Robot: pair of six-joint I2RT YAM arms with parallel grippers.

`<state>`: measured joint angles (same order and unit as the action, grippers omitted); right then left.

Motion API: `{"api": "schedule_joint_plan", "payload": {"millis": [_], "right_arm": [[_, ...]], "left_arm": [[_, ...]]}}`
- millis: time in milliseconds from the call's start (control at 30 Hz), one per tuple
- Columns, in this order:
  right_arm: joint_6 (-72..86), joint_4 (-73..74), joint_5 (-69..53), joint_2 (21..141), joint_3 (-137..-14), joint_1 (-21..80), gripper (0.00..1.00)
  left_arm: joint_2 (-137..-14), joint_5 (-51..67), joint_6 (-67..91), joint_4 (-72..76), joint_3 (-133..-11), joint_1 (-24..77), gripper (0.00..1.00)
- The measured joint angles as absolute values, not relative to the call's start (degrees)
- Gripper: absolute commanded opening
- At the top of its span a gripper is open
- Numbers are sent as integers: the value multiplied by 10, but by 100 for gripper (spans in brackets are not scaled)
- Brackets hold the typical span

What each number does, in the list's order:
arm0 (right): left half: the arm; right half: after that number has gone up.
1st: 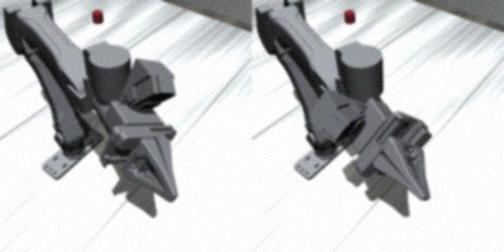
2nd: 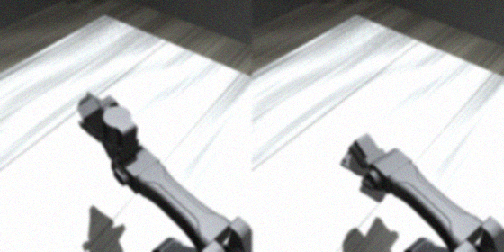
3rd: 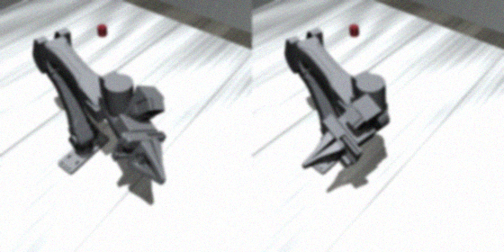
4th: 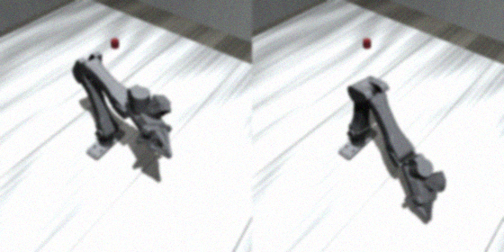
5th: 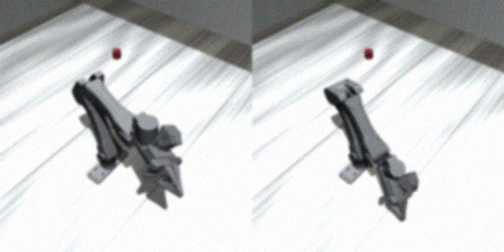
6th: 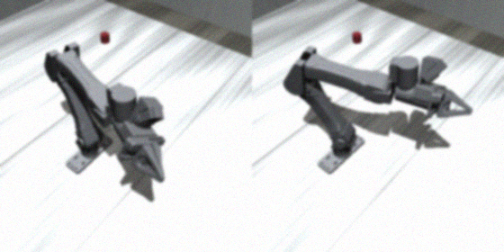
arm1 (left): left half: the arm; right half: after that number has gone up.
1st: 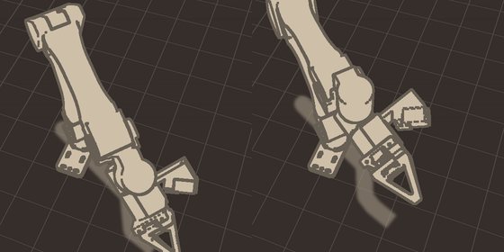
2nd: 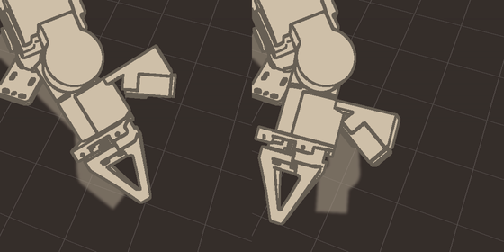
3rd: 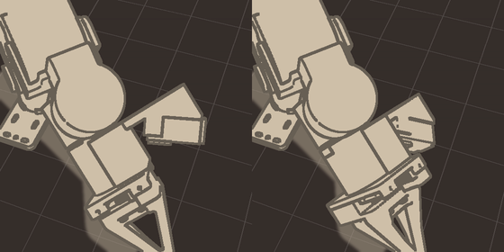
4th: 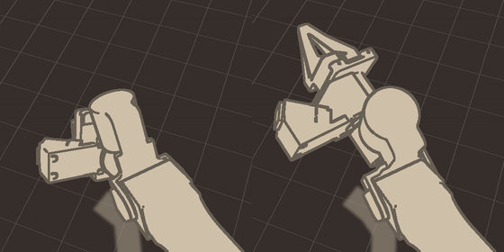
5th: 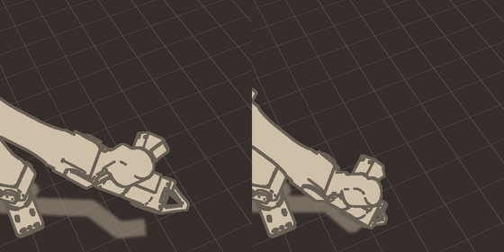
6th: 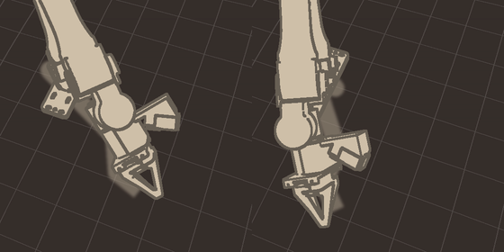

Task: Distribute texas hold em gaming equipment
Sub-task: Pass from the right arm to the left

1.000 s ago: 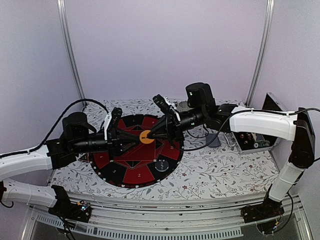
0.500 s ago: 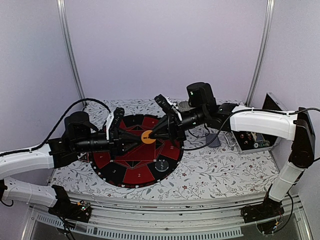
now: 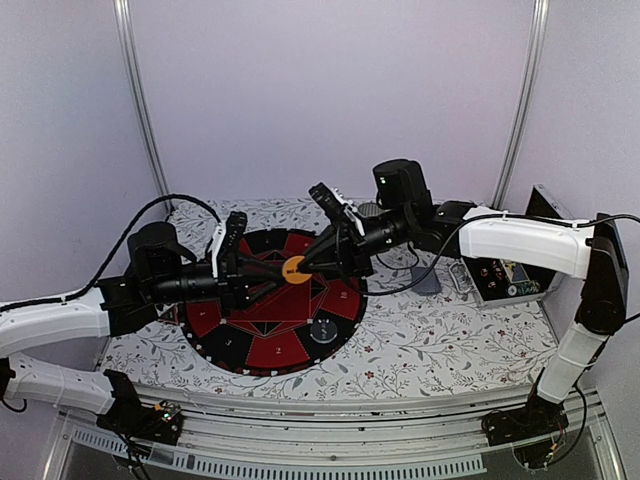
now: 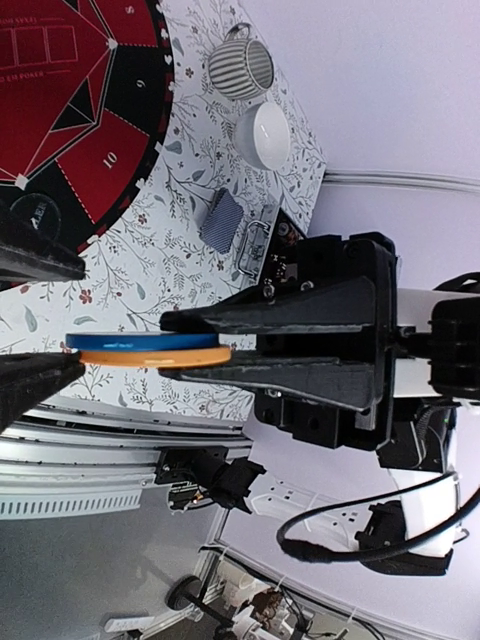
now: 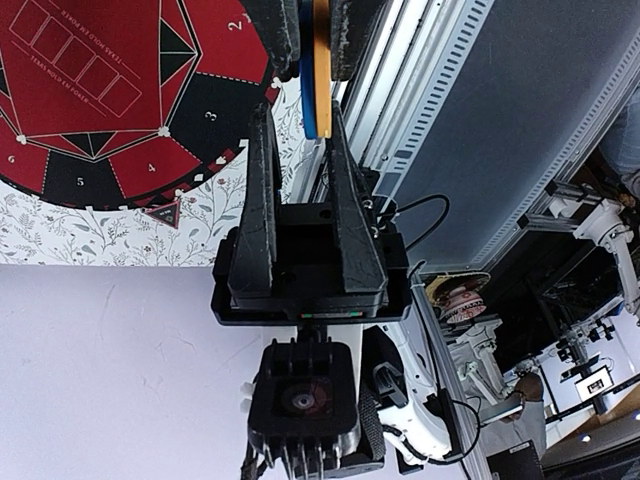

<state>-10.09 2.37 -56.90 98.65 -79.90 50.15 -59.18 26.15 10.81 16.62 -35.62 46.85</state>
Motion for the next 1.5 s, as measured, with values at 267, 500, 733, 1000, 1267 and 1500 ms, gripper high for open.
{"api": "schedule_joint_plan", "payload": {"millis": [267,500,733,1000,1267,1500], "right_arm": [[-83,26,-561,997,-801,498,4],[-64,21,-553,1011,-804,502,5],[-50,22,-549,1031,-805,517,5],[-48,22,-550,1030,-805,509,5],[-34,22,-517,1034,-805,505,43],[-12,26,-434,1040,-796,482,54]], "left_arm": [[-600,268,120,181,-346,467,18],[-612,279,133,211,-337,467,33],[-624,280,139,241,-336,468,11],[-621,270,147,239,-336,466,0],[-617,248,160,220,-336,466,0],[-643,204,174,151,-336,457,0]]}}
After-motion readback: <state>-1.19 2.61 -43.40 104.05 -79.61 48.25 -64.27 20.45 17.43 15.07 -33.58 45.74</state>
